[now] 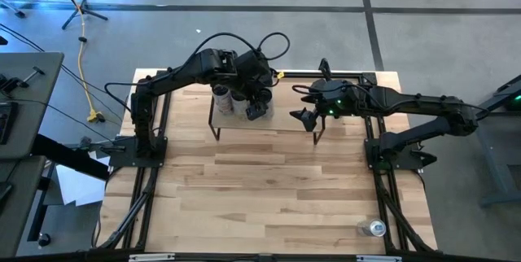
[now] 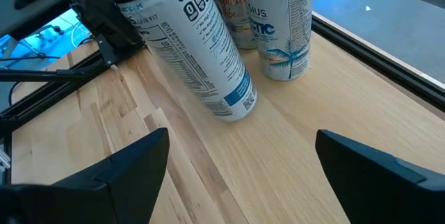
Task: Place canned beverage on shelf
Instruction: Put the white blue soda can on the shelf aligned with the other white blue soda can
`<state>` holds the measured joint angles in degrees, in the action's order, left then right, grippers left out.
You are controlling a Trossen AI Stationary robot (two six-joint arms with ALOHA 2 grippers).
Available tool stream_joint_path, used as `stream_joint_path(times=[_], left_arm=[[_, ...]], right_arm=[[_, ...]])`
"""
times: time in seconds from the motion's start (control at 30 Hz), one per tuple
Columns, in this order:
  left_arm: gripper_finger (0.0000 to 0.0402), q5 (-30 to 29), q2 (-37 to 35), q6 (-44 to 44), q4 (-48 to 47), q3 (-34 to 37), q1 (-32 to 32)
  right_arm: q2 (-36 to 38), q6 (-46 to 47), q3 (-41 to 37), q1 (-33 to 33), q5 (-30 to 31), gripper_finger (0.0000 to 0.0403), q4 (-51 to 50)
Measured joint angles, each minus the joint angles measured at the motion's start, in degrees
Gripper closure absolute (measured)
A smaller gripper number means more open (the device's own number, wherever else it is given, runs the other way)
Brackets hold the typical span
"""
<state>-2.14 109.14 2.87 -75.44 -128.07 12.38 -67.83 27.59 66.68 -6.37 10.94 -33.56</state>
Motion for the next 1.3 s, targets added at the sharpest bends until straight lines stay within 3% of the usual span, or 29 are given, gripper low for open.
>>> stream_joint_path(times=[1.3], left_arm=[[0.0151, 1.67, 1.73, -0.58, -0.9, -0.11, 0.02]], right_arm=[[-0.02, 0.7, 0.02, 0.04, 0.04, 0.0055, 0.13]])
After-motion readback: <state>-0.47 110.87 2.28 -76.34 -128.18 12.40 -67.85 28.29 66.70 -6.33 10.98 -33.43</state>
